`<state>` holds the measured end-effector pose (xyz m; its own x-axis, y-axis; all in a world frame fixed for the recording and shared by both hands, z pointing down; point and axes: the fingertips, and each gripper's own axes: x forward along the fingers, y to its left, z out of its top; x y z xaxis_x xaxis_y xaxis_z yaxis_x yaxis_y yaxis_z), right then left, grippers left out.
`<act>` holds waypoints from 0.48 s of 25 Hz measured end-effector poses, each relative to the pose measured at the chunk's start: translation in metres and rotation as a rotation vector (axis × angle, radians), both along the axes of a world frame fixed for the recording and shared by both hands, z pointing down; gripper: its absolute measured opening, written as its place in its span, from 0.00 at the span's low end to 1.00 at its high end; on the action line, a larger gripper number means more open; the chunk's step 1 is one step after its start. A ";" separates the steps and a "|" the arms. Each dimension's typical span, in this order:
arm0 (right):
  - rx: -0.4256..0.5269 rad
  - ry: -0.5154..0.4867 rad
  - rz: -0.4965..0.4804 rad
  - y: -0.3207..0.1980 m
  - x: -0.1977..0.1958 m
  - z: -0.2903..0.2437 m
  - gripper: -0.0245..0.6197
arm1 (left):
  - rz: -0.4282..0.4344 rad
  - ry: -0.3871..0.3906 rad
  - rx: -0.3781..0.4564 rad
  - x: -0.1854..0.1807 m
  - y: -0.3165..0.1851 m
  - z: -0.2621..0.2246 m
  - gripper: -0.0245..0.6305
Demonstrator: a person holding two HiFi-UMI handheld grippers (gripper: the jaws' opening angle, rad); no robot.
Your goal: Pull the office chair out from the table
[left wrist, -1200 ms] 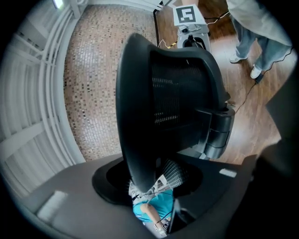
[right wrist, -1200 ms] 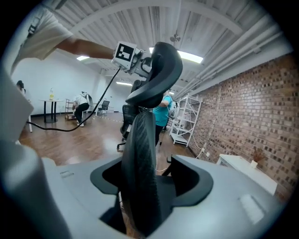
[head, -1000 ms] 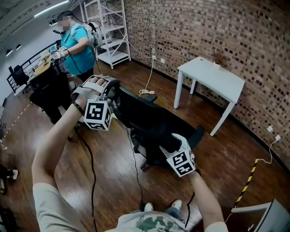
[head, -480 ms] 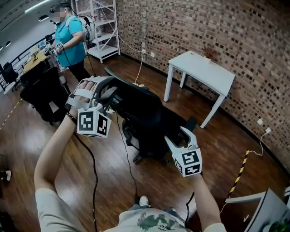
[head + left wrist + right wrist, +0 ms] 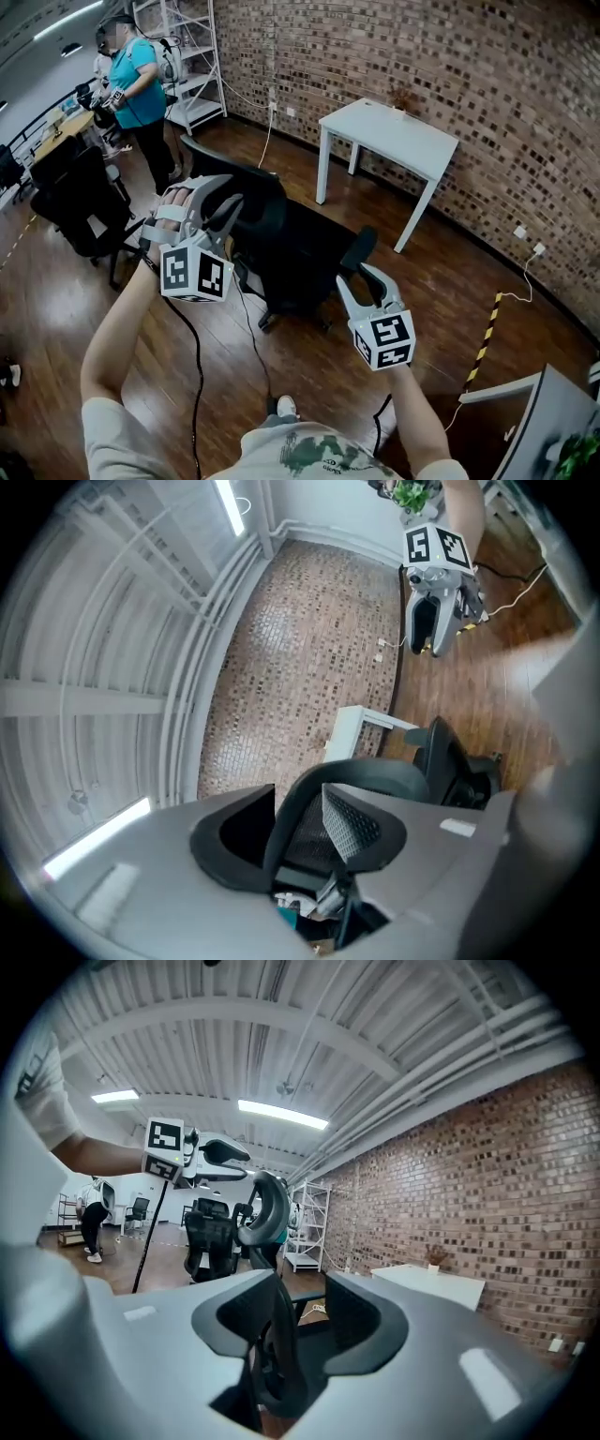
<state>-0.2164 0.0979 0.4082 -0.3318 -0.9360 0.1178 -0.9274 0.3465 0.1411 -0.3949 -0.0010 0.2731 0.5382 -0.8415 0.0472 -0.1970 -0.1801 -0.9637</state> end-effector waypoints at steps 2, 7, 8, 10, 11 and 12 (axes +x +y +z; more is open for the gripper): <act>0.021 -0.018 0.018 0.017 0.015 -0.005 0.25 | 0.028 0.029 -0.031 0.025 0.020 0.005 0.30; 0.066 -0.073 0.054 0.065 0.037 -0.019 0.12 | 0.105 0.212 -0.188 0.073 0.074 0.019 0.29; 0.077 -0.084 0.058 0.075 0.039 -0.022 0.11 | 0.124 0.260 -0.240 0.081 0.087 0.025 0.28; 0.107 -0.106 0.062 0.096 0.042 -0.027 0.09 | 0.158 0.339 -0.334 0.097 0.113 0.039 0.22; 0.121 -0.116 0.064 0.106 0.044 -0.029 0.07 | 0.173 0.369 -0.368 0.105 0.125 0.046 0.21; 0.135 -0.126 0.065 0.115 0.047 -0.031 0.06 | 0.185 0.394 -0.395 0.113 0.137 0.052 0.20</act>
<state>-0.1696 0.2130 0.3767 -0.2743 -0.9604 -0.0490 -0.9605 0.2711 0.0631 -0.2817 0.1365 0.3251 0.7152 -0.6911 0.1044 -0.4577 -0.5760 -0.6773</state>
